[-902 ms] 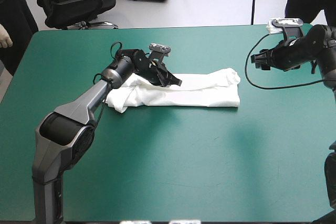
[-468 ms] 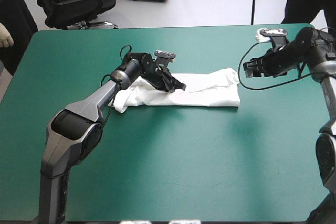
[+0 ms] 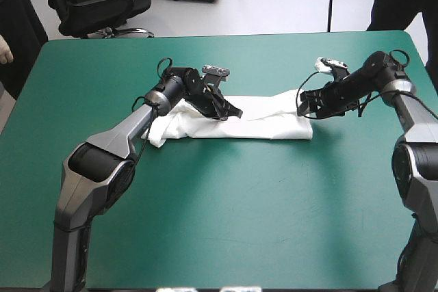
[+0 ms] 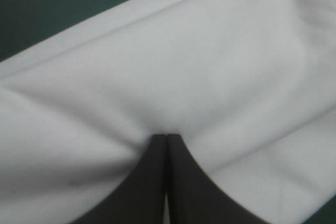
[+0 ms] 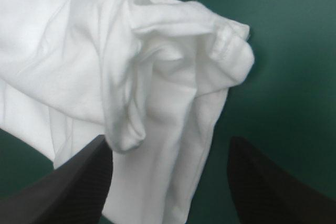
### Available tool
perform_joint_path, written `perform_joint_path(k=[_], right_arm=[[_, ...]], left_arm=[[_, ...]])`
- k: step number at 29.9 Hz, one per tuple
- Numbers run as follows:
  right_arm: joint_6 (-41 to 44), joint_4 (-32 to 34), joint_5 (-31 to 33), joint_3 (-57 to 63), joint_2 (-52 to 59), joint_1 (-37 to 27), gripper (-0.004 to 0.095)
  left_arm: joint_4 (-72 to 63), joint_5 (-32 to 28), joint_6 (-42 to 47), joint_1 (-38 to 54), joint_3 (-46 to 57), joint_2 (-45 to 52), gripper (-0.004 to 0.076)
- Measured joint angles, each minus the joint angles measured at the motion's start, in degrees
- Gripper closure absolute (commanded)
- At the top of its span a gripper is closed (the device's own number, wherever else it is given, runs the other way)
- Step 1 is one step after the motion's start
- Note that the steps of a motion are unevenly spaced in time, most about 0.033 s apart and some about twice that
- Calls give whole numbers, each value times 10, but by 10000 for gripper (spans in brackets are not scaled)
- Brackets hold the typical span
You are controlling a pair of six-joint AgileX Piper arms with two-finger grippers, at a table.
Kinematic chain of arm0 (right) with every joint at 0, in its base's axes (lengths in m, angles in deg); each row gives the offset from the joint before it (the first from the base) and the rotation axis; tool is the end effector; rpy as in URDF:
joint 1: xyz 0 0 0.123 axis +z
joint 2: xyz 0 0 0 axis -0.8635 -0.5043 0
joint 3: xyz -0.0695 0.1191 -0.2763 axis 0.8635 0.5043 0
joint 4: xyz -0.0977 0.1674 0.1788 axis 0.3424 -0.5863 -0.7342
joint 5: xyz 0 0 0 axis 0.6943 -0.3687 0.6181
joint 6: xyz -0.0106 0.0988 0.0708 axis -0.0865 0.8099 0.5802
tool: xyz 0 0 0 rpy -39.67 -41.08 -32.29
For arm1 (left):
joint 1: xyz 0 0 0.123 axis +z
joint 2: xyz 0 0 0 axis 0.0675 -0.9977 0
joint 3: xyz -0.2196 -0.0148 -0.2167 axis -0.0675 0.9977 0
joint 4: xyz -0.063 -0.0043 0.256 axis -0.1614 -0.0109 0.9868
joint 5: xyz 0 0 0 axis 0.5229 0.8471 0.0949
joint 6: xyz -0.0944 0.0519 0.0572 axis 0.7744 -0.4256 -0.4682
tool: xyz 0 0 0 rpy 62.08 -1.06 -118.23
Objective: Fold the cloth
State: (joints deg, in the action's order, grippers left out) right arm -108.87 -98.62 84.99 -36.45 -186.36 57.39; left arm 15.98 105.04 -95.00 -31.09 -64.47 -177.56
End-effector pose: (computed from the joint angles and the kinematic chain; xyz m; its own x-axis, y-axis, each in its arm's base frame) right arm 0.4521 0.0413 0.2213 -0.9539 -0.0692 -0.2921 -0.1987 0.8750 0.4416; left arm 0.4520 -0.2686 0.2020 -0.7957 0.3982 -0.4563 0.5407 0.8066 -0.2390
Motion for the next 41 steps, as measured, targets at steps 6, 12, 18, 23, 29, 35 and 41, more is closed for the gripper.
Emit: perform_joint_path(k=[6, 12, 18, 23, 29, 35, 41], right_arm=[[-4, -25, -3, 0, -32, 0, 312], [-7, -32, -3, -4, -39, 9, 349], [-10, -43, -4, -9, -51, 31, 595], [-7, -47, -4, -11, -61, 35, 902], [-5, -49, -4, -13, -64, 35, 921], [-5, -38, 25, -43, -66, 38, 921], [-5, -53, 57, -110, -41, 41, 921]], left_arm=[[2, 0, 0, 0, 0, 0, 741], [2, 0, -1, 0, 0, 0, 741], [4, 0, -1, 0, 0, 0, 741], [6, 1, -1, 0, 0, 0, 741], [7, 1, -1, 0, 0, 0, 741], [7, 2, -2, 0, -1, 0, 741], [7, 2, -2, 0, -1, 0, 741]])
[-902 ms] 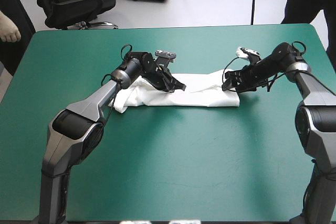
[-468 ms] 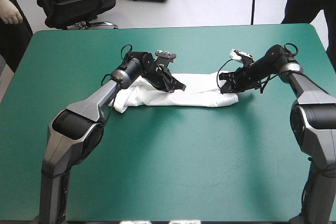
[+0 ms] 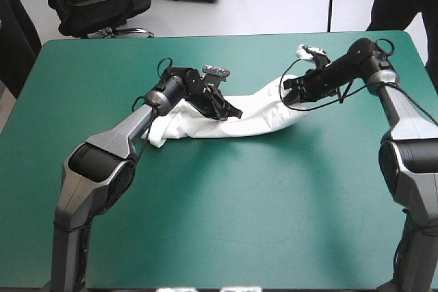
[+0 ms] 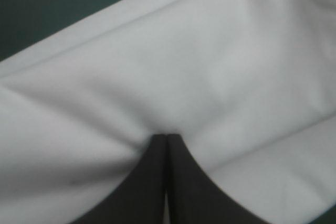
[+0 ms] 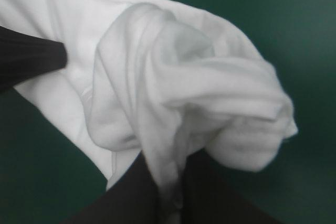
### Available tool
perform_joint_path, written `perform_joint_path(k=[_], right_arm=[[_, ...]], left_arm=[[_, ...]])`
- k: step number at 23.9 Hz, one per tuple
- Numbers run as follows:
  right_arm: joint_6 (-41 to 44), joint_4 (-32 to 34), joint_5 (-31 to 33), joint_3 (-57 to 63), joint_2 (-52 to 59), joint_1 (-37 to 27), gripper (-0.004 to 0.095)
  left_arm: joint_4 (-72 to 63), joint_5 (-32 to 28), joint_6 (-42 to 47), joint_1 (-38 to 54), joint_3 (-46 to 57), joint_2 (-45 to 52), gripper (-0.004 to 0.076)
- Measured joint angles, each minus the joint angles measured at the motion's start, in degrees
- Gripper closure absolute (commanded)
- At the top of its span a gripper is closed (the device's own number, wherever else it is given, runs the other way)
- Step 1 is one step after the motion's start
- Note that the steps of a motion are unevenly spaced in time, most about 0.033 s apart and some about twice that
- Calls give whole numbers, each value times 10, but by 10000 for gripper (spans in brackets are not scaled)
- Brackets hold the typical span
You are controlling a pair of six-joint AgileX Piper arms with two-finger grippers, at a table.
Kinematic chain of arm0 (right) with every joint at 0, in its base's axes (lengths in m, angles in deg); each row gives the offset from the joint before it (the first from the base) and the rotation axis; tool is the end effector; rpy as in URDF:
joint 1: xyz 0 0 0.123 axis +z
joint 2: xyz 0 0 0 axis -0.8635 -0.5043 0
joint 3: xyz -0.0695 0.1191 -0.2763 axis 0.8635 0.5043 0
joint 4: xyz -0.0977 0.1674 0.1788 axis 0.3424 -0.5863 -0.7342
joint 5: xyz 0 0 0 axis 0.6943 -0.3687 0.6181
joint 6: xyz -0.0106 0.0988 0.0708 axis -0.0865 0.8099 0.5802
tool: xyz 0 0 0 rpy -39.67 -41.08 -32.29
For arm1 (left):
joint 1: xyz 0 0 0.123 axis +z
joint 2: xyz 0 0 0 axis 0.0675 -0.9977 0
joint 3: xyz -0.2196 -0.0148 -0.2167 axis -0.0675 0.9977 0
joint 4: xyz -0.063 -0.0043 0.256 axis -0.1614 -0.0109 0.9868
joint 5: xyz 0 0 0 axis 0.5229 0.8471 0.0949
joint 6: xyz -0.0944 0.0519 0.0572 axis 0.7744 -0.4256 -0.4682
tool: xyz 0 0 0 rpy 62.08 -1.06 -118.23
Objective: Fold the cloth
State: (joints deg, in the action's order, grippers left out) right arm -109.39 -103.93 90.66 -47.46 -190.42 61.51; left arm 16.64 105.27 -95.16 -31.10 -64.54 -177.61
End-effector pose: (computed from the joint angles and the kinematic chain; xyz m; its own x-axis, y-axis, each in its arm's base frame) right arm 0.4724 0.0857 0.2481 -0.9270 -0.1437 -0.3464 -0.3158 0.7971 0.5147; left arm 0.4521 -0.2678 0.2014 -0.7916 0.4089 -0.4540 0.5468 0.8057 -0.2276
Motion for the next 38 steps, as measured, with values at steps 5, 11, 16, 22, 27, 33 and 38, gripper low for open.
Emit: perform_joint_path(k=[5, 11, 16, 22, 27, 33, 38], right_arm=[[0, -23, 9, -33, 30, 1, 921], [0, -29, 15, -34, 38, 1, 921], [0, -37, 16, -34, 38, 2, 921], [-9, -141, 14, -39, 40, 10, 921], [-13, -171, -31, -39, 41, 89, 921], [-22, -177, -93, -41, 38, 157, 921], [-24, -183, -101, -77, -1, 193, 921]], left_arm=[[0, 0, 0, 0, 0, 0, 741], [0, 0, 0, 0, 0, 0, 741], [53, 31, 6, -1, -2, 18, 741], [263, 157, 77, -1, -1, 188, 741], [398, 195, 125, 3, -1, 361, 741], [415, 192, 125, 59, -1, 494, 741], [424, 182, 125, 74, 12, 553, 741]])
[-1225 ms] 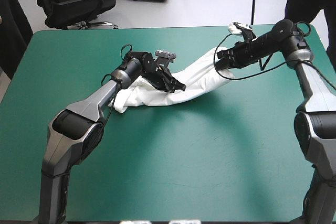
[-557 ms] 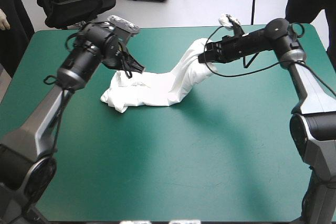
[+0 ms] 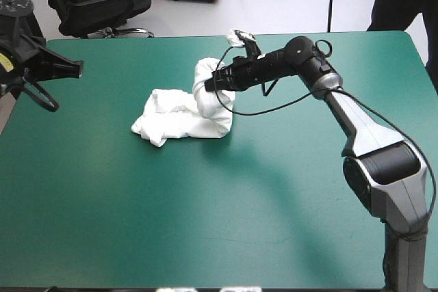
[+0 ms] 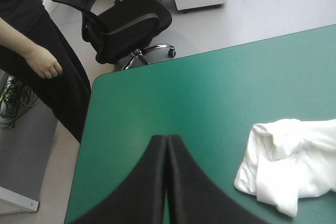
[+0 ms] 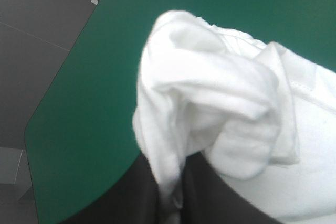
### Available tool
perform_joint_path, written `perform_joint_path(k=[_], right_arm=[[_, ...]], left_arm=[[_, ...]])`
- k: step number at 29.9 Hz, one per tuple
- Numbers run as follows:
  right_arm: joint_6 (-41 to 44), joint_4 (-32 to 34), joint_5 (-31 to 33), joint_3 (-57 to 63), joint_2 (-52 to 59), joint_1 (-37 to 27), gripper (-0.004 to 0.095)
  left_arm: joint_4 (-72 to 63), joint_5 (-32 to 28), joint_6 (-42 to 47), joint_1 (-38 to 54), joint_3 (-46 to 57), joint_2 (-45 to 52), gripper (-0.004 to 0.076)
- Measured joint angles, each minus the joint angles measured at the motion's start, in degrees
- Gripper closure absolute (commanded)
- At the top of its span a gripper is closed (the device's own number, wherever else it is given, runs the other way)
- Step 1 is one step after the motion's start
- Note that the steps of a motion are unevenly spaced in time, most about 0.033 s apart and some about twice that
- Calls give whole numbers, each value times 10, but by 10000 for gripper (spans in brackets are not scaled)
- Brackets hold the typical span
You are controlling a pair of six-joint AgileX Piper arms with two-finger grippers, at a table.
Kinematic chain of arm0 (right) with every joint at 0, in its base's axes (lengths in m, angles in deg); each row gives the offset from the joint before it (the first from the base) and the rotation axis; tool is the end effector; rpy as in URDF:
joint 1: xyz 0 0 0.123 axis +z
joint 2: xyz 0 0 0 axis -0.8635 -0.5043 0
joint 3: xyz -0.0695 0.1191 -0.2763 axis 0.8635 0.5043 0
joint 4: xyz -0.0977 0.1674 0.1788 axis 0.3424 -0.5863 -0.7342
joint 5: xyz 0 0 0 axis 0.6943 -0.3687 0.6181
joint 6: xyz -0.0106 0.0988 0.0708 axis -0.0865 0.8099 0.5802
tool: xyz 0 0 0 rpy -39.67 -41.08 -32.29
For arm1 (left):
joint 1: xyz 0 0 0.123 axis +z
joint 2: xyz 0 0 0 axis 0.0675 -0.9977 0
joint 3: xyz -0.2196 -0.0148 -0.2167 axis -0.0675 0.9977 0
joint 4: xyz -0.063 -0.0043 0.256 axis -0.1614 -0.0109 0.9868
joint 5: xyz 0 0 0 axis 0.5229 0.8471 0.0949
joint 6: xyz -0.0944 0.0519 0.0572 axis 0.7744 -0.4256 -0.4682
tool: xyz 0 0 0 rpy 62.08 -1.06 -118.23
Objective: Fold the cloth
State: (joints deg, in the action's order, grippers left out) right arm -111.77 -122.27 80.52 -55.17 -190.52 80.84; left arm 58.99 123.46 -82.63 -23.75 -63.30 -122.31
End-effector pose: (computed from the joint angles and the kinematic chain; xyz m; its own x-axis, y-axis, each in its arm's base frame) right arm 0.4439 0.2654 0.3183 -0.7949 -0.1530 -0.5871 -0.5722 0.5107 0.6417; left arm 0.2243 -0.0336 0.5589 -0.4225 0.3015 -0.8547 0.0744 0.9514 0.2988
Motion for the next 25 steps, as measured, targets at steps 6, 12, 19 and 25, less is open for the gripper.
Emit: perform_joint_path(k=[6, 12, 19, 25], right_arm=[[0, -4, -2, -78, -69, 36, 770], [-1, -44, 31, -164, -139, 50, 376], [-2, -52, 72, -216, -157, 53, 318], [32, 17, 113, -253, -157, 29, 318]], left_arm=[[2, 11, 0, 0, 19, 12, 741], [1, 12, 0, 0, 22, 10, 741], [2, 12, 0, 0, 22, 20, 741], [0, 12, 0, 0, 23, 34, 741]])
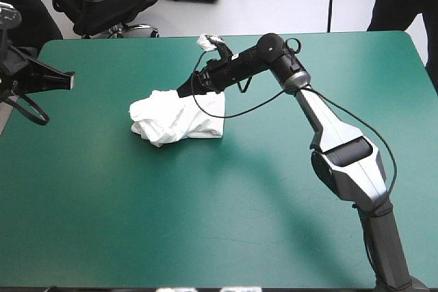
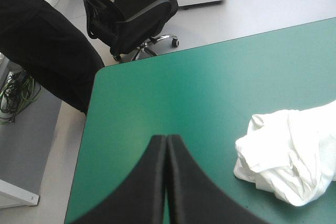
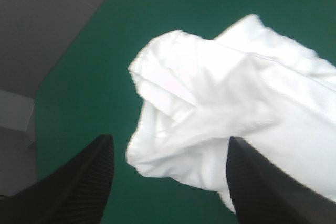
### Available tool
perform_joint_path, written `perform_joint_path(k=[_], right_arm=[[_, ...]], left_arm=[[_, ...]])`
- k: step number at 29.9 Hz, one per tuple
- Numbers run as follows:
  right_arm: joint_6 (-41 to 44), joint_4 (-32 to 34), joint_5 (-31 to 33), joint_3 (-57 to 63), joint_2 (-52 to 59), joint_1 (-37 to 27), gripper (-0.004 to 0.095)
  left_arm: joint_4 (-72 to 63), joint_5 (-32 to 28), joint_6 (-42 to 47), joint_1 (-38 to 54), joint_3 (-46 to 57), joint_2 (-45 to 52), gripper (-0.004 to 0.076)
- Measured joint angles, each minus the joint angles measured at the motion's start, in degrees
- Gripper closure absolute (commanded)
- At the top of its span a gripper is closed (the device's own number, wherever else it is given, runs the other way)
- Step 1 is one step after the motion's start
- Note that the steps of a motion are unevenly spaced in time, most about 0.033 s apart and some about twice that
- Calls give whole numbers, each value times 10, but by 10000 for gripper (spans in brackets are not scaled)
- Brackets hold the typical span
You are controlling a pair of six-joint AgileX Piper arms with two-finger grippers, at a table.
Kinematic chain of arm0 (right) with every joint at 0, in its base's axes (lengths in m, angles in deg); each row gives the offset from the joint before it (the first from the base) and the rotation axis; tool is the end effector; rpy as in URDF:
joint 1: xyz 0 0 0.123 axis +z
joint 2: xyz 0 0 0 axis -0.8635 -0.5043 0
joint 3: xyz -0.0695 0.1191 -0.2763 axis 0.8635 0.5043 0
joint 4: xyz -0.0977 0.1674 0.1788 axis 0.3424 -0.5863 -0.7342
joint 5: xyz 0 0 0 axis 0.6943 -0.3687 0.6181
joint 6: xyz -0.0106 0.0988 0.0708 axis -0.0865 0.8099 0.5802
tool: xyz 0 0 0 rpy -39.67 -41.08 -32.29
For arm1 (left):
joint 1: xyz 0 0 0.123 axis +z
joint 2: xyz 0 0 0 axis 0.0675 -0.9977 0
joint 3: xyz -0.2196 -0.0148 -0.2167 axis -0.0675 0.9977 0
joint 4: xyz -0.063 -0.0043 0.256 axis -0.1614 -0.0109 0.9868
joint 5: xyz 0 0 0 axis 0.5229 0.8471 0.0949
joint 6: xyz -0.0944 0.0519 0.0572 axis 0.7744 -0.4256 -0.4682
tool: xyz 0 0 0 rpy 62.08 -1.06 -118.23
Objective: Fold the cloth
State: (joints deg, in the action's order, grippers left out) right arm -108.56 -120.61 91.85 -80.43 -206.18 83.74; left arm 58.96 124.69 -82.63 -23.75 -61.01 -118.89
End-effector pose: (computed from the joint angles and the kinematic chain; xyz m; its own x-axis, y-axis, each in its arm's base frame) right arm 0.4665 0.3111 0.3026 -0.7428 -0.2982 -0.5995 -0.6676 0.3978 0.6293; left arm 0.2039 -0.0259 0.5579 -0.4261 0.2942 -0.8555 0.0693 0.9535 0.2934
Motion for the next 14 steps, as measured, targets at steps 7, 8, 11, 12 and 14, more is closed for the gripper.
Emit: perform_joint_path(k=[7, 8, 11, 12, 14], right_arm=[[74, 137, 4, -1, 40, -75, 318], [82, 160, 4, -1, 53, -82, 318], [103, 227, 6, -1, 91, -99, 318], [106, 241, 7, -3, 101, -101, 317], [109, 254, 9, -4, 116, -101, 317]], left_arm=[[-21, 1, 0, 0, 3, 11, 741], [-23, 1, 0, 0, 4, 11, 741], [-26, 1, 0, 0, 4, 10, 741], [-27, 1, 0, 0, 4, 10, 741], [-29, 0, 0, 0, 4, 10, 741]])
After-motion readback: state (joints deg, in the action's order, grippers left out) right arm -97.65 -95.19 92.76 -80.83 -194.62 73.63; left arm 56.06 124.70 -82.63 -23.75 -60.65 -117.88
